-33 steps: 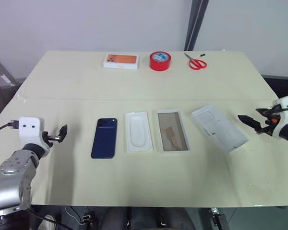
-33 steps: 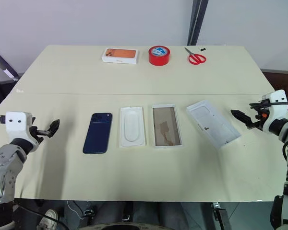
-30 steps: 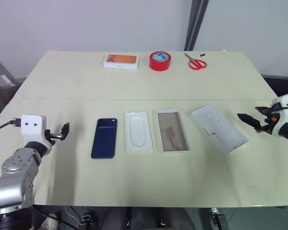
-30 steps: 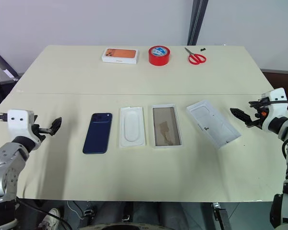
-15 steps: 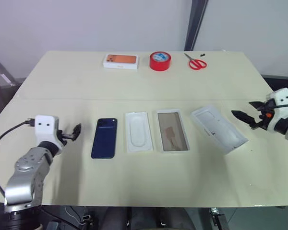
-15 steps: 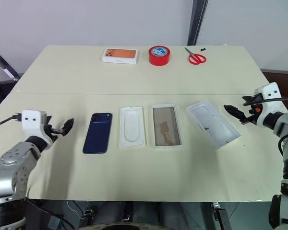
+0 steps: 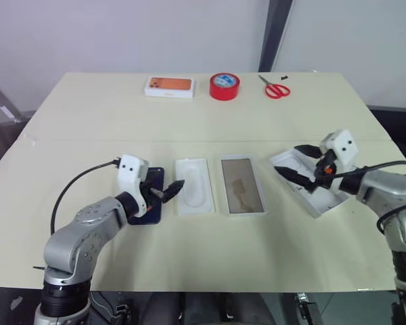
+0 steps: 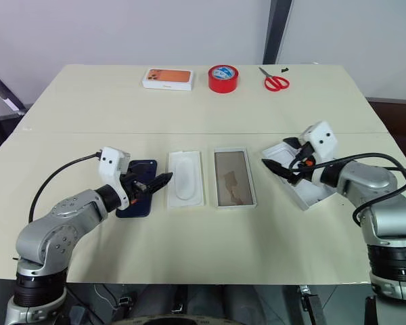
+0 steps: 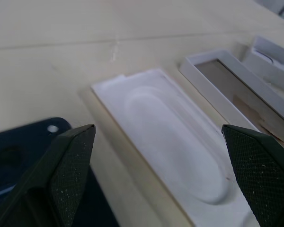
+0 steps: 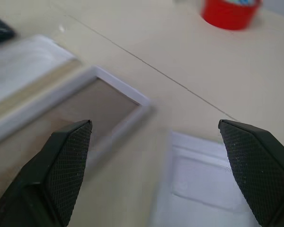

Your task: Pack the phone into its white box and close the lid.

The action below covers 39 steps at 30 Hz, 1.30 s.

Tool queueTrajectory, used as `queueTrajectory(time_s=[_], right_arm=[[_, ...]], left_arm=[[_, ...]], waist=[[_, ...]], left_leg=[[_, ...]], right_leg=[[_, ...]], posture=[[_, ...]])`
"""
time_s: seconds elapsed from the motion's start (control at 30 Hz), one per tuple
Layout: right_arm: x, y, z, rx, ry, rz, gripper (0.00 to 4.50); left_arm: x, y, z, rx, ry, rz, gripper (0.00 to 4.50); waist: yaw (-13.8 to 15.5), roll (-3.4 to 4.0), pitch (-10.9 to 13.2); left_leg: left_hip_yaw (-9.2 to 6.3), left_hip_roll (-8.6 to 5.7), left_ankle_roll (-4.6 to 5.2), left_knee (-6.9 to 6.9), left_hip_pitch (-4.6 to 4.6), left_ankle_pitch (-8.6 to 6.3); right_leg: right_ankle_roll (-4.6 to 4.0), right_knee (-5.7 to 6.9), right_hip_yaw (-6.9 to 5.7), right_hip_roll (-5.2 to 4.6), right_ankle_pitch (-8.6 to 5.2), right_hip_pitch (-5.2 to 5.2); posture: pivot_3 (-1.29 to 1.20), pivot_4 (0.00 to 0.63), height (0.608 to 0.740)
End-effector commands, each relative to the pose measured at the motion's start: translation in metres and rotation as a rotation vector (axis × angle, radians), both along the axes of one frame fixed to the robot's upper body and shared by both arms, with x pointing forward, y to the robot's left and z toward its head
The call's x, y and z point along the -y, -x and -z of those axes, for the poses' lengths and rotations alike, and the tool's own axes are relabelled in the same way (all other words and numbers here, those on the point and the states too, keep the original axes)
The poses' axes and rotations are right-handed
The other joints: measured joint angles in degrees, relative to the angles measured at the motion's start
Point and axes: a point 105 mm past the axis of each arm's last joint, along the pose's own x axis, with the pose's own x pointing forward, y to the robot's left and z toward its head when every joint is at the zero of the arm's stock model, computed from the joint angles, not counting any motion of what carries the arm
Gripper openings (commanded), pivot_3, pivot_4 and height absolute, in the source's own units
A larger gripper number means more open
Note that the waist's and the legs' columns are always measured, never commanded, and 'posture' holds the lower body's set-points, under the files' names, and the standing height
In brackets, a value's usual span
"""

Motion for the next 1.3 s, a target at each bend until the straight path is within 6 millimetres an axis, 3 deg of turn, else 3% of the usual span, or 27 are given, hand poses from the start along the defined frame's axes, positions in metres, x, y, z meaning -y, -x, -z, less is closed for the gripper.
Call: queueTrajectory(time_s=[0.03,0.27,0.5,0.6,0.8,1.07,1.27,1.3], right_arm=[[-0.015,0.007,-0.009,0.023,-0.007,-0.064,4.47],[-0.026,0.011,-0.013,0.02,-0.006,-0.134,4.47],[-0.025,0.01,-0.012,0.024,0.002,-0.135,4.47],[-0.028,0.018,-0.006,0.0,0.032,-0.172,4.5],[-0.035,0.038,0.008,-0.076,0.07,-0.267,4.5],[-0.05,0.06,0.03,-0.141,0.207,-0.419,4.5],[-0.062,0.052,0.053,-0.147,0.296,-0.463,4.5],[-0.063,0.05,0.059,-0.15,0.317,-0.467,4.24]], left_arm=[[0.004,-0.001,-0.005,-0.045,0.03,-0.025,4.49],[0.022,-0.003,0.008,-0.23,0.05,-0.037,4.49],[0.033,-0.002,0.023,-0.373,0.073,-0.054,4.49],[0.038,-0.002,0.02,-0.38,0.101,-0.054,3.3],[0.033,-0.004,0.022,-0.389,0.095,-0.091,0.24],[0.014,-0.02,-0.005,-0.296,0.272,-0.151,0.11],[0.003,-0.022,-0.012,-0.274,0.294,-0.153,0.11],[0.001,-0.022,-0.013,-0.272,0.296,-0.153,0.03]], waist=[[0.0,-0.03,0.0],[0.1,-0.05,0.0],[0.1,-0.05,0.0],[0.2,-0.05,0.0],[0.1,-0.08,0.0],[0.1,-0.16,0.1],[-0.1,-0.17,0.1],[0.0,-0.17,0.1]], left_leg=[[0.0,0.0,0.0,0.02,-0.01,0.0],[-0.01,-0.01,0.0,0.04,-0.01,0.0],[-0.01,-0.01,-0.01,0.04,0.09,0.01],[-0.01,-0.02,-0.02,0.04,0.12,0.01],[-0.01,-0.03,-0.04,0.04,0.1,0.03],[-0.01,-0.02,-0.06,-0.01,0.29,0.03],[-0.02,-0.02,-0.19,-0.02,0.31,0.1],[-0.02,-0.02,-0.24,-0.02,0.32,0.13]], right_leg=[[0.0,-0.01,0.0,0.0,0.0,0.0],[0.01,-0.01,-0.01,0.05,0.0,0.02],[0.01,0.0,0.01,0.09,0.0,0.09],[0.01,-0.02,0.01,0.08,0.0,0.12],[0.01,-0.04,0.01,0.08,-0.01,0.12],[0.01,-0.04,0.04,0.12,-0.01,0.24],[0.01,-0.06,0.04,0.12,-0.01,0.27],[0.01,-0.06,0.04,0.12,-0.01,0.26]], posture=[[0.0,0.15,0.733],[0.0,0.15,0.733],[0.0,0.15,0.733],[0.0,0.15,0.733],[0.0,0.15,0.733],[0.0,0.15,0.733],[0.0,0.15,0.733],[0.0,0.15,0.733]])
